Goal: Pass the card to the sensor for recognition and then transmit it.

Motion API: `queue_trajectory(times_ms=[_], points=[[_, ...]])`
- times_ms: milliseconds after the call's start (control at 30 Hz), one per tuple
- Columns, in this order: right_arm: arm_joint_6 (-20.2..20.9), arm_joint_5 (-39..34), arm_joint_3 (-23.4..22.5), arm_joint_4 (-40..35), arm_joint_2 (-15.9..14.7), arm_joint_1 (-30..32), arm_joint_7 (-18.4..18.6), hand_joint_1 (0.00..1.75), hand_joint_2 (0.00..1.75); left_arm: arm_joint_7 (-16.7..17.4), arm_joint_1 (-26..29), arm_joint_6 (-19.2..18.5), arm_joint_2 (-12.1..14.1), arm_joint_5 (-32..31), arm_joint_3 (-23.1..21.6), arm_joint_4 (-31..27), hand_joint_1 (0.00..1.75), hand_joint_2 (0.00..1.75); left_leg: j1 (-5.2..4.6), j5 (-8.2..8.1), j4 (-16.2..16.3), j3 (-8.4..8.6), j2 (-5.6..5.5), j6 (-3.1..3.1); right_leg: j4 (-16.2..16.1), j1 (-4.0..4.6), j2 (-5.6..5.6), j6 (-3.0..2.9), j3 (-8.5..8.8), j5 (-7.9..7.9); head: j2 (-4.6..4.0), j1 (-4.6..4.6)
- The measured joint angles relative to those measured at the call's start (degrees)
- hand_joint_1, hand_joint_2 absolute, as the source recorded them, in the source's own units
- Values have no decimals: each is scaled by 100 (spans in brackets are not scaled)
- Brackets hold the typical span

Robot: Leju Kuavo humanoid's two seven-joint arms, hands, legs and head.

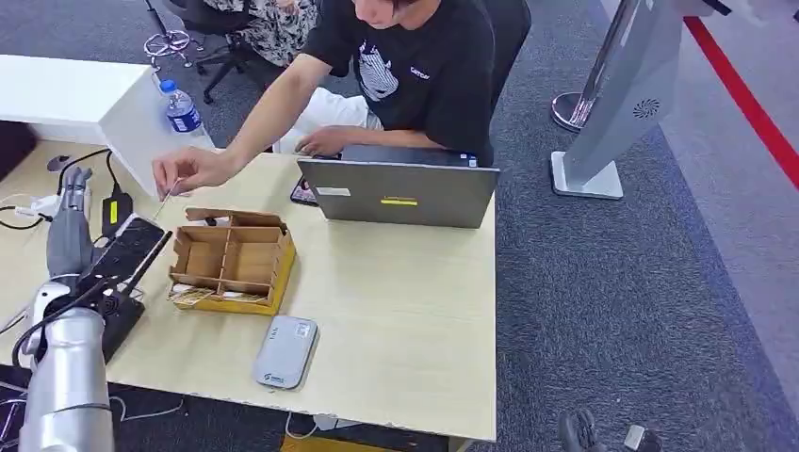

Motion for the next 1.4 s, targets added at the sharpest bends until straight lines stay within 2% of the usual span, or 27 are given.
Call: queue_trajectory(times_ms=[133,167,433,667,867,1000,1167,1400], points=[[-59,185,-111,-11,48,-60,9,0,175,231,-190,240,41,-543,-543,26,0,175,0,0,1,-1,0,0,0,0,0,0,-1,0,0,-2],[-61,229,-136,-11,63,-74,13,0,175,291,-240,306,55,-678,-691,37,175,175,0,2,1,-1,0,-1,0,0,0,0,-1,0,0,2],[-155,614,-406,-13,157,-189,31,0,175,743,-568,771,153,-1793,-1808,125,175,175,0,7,2,-7,-2,0,0,0,-2,1,-3,3,0,0],[-243,983,-716,-20,221,-289,63,0,175,1071,-778,1291,194,-2818,-2613,118,175,175,0,12,2,-12,-3,1,1,0,-1,2,-7,10,0,2],[-275,1325,-1108,-42,249,-328,57,0,175,1191,-702,1727,188,-3600,-3182,-230,175,175,-1,12,2,-16,-4,1,1,0,-2,3,-8,10,0,0],[-291,1455,-1401,-44,254,-316,-2,0,175,1043,-333,1821,133,-3619,-3380,-712,175,175,-3,10,2,-18,-3,3,1,-1,-2,3,-12,10,0,0],[-278,1525,-1724,-44,251,-250,-76,0,175,713,349,1696,161,-3215,-3621,-1206,175,175,-3,8,0,-26,-4,2,0,-1,-3,6,-18,7,0,0],[-212,1593,-2136,-52,227,-129,-184,0,175,435,1397,1521,593,-2810,-3916,-1399,175,175,-1,8,-2,-33,1,1,0,0,1,6,-33,6,0,-2]])
